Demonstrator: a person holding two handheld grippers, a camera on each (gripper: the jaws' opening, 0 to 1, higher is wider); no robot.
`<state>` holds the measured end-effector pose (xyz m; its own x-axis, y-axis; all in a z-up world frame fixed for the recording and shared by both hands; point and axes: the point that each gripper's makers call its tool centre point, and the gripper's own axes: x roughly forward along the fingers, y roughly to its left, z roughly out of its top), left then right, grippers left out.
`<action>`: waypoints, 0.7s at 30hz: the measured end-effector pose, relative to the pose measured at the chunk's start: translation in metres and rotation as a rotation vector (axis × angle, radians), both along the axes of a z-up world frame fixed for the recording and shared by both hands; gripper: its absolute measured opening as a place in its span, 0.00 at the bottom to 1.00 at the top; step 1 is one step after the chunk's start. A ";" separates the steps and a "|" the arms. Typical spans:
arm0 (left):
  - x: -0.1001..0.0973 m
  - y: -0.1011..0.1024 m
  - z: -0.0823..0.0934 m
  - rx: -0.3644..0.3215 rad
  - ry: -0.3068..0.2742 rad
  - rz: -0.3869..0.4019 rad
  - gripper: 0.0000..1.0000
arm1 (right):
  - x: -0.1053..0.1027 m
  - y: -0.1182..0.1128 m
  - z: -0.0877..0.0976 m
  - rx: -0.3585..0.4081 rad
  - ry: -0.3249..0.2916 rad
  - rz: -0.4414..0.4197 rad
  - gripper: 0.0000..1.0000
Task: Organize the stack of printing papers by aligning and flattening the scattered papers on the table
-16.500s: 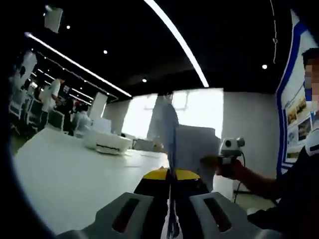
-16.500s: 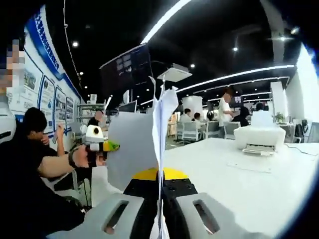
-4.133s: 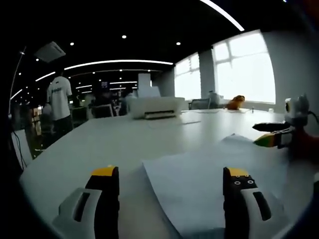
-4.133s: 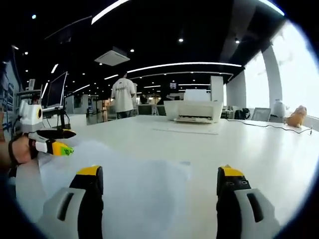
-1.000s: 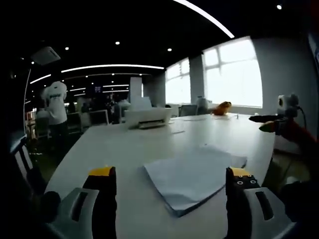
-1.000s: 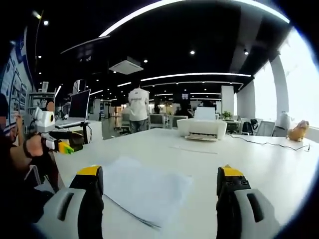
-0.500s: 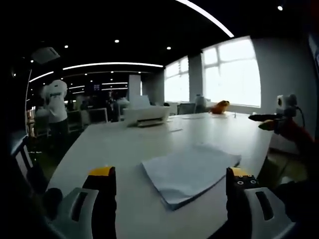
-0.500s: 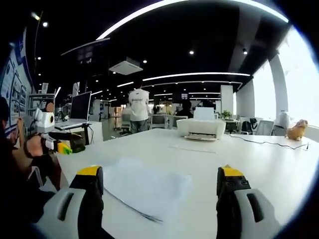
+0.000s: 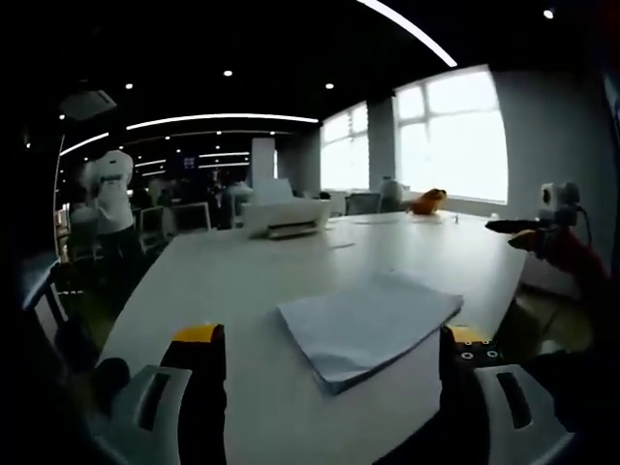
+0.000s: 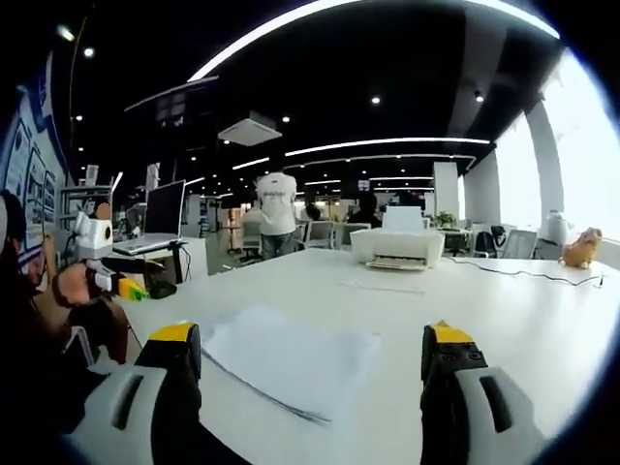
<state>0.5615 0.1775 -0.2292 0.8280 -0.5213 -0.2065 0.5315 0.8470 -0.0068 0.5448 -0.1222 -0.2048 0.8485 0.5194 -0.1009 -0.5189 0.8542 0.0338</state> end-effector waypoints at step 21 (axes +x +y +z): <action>-0.015 0.007 0.001 0.020 0.015 -0.006 0.94 | -0.017 -0.008 -0.008 -0.063 0.037 -0.009 0.89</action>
